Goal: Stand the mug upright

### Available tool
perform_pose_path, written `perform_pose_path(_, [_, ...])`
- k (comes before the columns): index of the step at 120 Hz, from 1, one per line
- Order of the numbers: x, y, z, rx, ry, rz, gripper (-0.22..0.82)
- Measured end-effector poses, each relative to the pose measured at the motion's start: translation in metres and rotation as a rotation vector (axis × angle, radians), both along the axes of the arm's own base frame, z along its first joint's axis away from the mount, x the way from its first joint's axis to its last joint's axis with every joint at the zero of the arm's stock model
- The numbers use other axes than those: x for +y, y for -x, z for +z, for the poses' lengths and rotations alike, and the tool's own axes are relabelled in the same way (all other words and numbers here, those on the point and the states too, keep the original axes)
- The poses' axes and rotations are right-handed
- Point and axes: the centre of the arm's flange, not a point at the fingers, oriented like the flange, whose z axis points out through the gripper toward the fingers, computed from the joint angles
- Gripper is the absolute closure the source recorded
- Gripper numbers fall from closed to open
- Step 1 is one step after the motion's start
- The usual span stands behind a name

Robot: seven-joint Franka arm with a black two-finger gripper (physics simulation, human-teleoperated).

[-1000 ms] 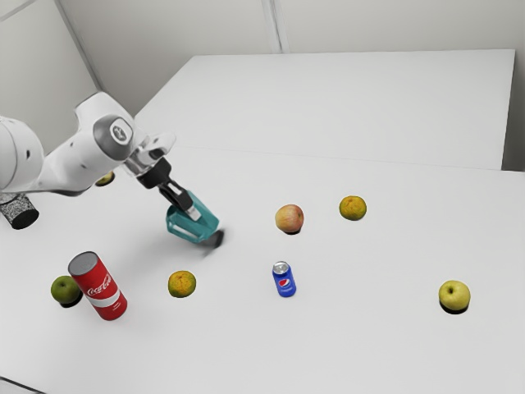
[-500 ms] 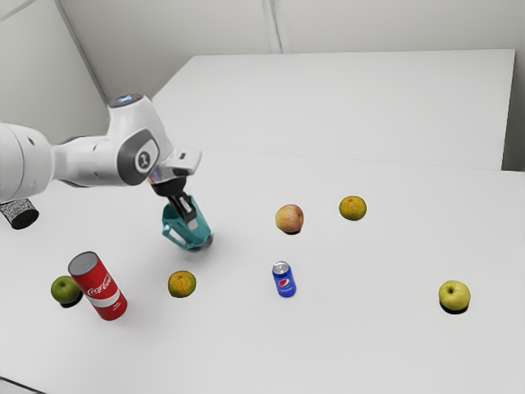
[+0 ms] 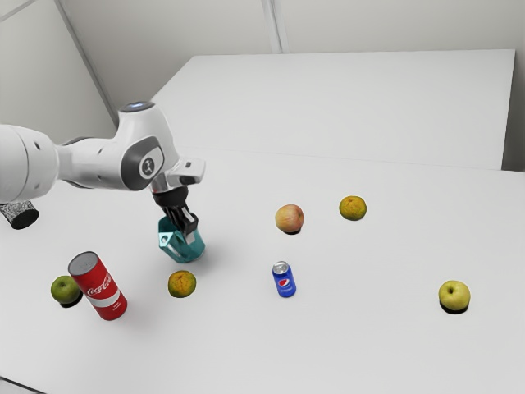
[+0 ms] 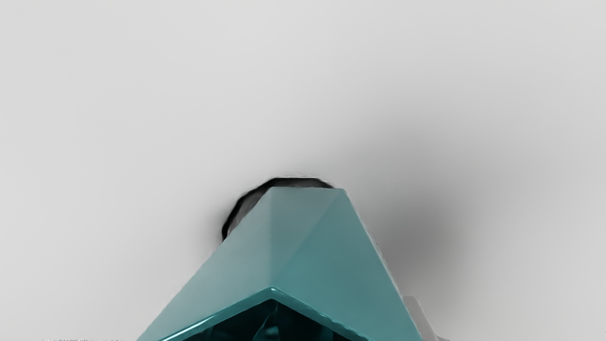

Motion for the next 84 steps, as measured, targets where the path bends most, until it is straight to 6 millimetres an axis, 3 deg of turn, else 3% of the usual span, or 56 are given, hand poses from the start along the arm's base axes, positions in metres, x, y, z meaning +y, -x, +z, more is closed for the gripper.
perform_pose_path(41, [-0.007,0.000,0.004,-0.004,-0.009,0.035,0.40])
perform_pose_path(84, [-0.014,0.000,0.043,-0.071,-0.027,0.047,0.11])
